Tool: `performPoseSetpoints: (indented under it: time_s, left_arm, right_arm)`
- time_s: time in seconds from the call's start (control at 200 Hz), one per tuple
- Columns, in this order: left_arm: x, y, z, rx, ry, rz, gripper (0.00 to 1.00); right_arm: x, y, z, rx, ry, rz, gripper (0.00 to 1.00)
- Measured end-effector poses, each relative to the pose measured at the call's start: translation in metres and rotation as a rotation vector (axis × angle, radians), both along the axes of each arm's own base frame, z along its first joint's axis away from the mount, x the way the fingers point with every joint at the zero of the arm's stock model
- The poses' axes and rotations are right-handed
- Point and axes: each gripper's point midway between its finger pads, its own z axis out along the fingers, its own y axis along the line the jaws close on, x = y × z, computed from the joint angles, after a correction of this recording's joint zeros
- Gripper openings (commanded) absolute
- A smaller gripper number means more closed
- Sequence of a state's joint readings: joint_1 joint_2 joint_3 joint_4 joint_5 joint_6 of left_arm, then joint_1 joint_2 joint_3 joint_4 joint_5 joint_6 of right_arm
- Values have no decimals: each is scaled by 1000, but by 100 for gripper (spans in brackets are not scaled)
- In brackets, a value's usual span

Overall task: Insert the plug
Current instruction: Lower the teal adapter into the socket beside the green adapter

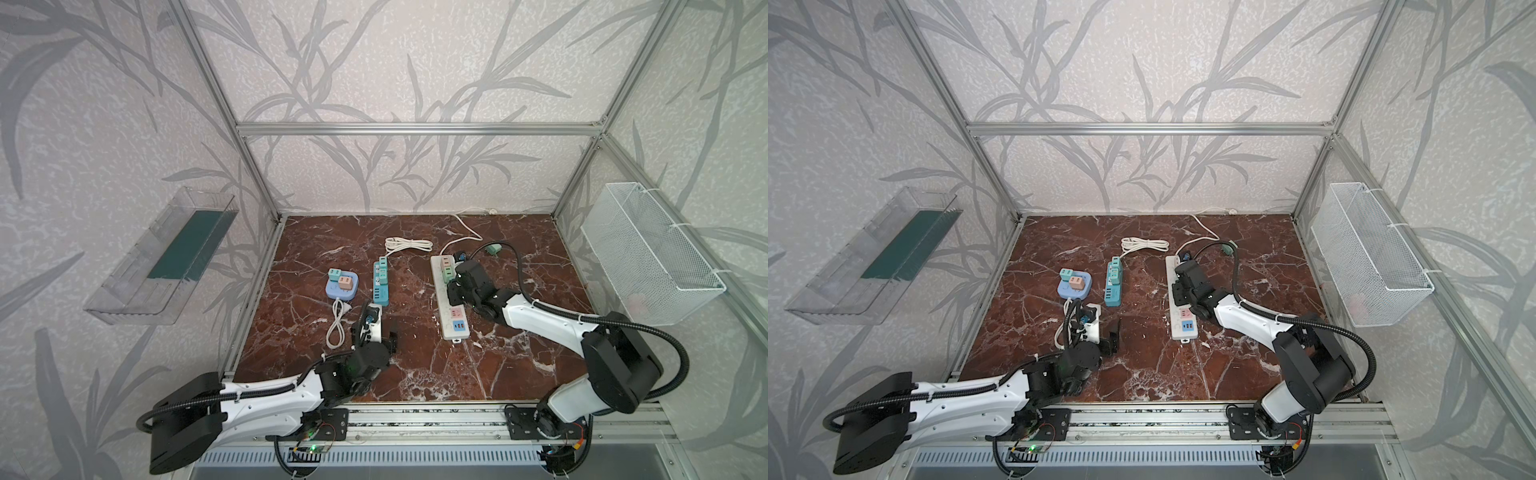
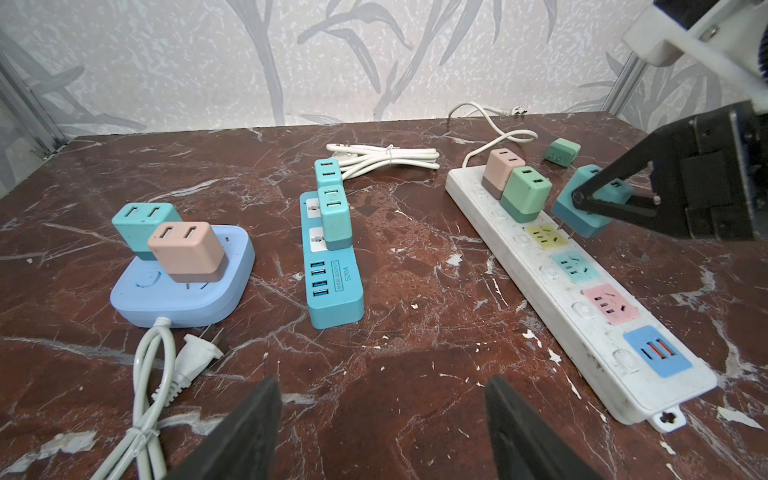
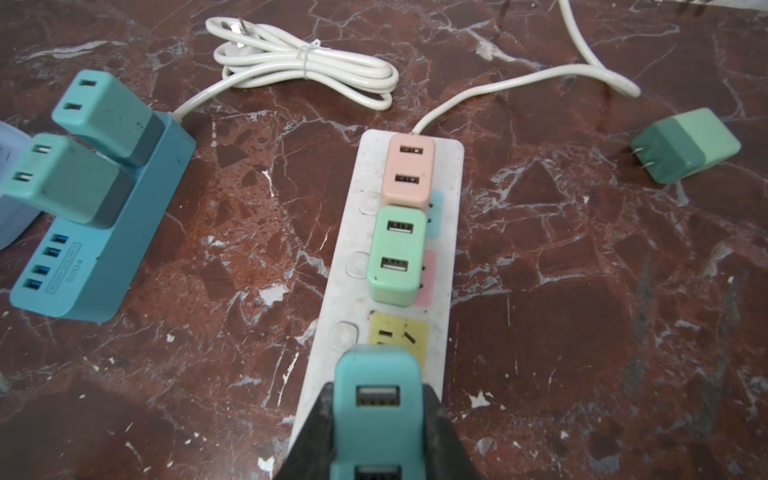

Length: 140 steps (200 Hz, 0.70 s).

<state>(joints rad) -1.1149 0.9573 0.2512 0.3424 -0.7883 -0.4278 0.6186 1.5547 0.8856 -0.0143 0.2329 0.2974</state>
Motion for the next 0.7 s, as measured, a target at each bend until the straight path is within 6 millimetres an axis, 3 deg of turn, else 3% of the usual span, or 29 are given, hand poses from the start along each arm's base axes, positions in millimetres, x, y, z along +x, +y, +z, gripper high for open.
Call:
performPoseSetpoints:
  time_s: [0.29, 0.7]
  left_arm:
    - [-3, 16, 9, -27, -28, 16, 78]
    - [-7, 28, 25, -86, -64, 24, 78]
  right_arm:
    - [16, 5, -15, 2, 32, -35, 0]
    - [17, -5, -18, -18, 49, -104, 0]
